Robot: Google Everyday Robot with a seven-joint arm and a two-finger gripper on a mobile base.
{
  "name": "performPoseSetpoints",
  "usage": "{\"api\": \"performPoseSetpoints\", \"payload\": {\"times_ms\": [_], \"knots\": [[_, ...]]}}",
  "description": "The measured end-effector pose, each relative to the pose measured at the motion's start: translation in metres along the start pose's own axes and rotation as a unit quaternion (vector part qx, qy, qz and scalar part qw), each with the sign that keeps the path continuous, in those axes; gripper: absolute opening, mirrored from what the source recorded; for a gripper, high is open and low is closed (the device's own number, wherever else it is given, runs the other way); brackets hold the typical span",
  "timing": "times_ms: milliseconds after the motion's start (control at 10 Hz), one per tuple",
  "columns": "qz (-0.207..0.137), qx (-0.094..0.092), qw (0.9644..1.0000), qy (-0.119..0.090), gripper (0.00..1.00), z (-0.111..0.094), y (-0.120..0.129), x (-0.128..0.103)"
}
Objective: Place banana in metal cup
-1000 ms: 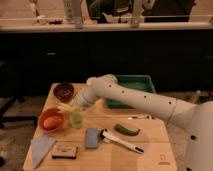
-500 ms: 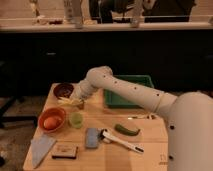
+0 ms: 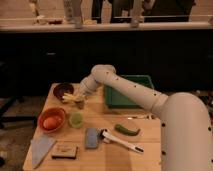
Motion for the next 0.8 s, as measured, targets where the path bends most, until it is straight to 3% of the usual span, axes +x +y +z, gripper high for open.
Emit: {"api": "performPoseSetpoints", "payload": {"times_ms": [400,800], "knots": [[0.019,0.007,0.9996,-0.019,0.0,-0.004,-0.022,0.018],[0.022,0.001,0.9996,-0.02,0.07,0.002,-0.023,0.021]]}}
